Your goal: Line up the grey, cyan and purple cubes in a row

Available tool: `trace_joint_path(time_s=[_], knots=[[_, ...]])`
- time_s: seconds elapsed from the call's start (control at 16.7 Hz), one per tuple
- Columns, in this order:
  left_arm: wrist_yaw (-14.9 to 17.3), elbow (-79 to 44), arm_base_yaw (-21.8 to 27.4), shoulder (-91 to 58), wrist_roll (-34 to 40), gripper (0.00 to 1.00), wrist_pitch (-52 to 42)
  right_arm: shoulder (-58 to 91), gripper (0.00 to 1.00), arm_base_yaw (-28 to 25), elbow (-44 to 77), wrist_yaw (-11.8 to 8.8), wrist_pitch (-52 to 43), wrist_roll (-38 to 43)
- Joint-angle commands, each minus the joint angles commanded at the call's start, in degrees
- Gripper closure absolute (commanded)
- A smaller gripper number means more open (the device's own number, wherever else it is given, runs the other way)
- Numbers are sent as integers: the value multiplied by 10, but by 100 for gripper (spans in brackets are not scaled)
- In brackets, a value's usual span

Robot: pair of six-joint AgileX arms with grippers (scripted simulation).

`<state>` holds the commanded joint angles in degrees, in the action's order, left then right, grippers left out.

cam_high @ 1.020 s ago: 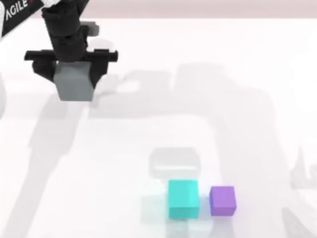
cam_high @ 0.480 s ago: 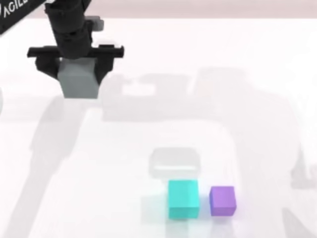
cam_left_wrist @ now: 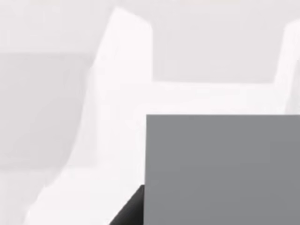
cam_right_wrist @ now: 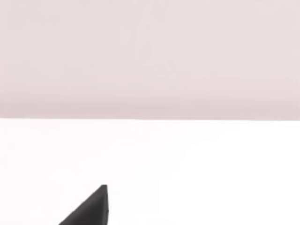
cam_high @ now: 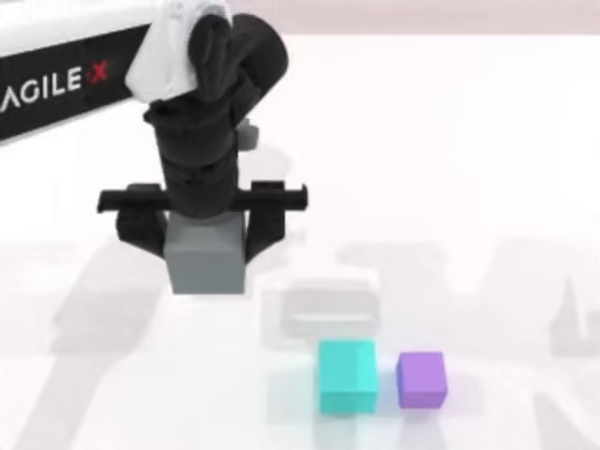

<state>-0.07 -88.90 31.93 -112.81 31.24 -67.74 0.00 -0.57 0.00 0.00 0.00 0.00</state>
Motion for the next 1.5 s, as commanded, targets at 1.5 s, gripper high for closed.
trace_joint_path(time_s=[1.5], knots=[[-2, 270, 98, 81, 106, 100, 208, 0, 0, 0, 0, 0, 0, 0]])
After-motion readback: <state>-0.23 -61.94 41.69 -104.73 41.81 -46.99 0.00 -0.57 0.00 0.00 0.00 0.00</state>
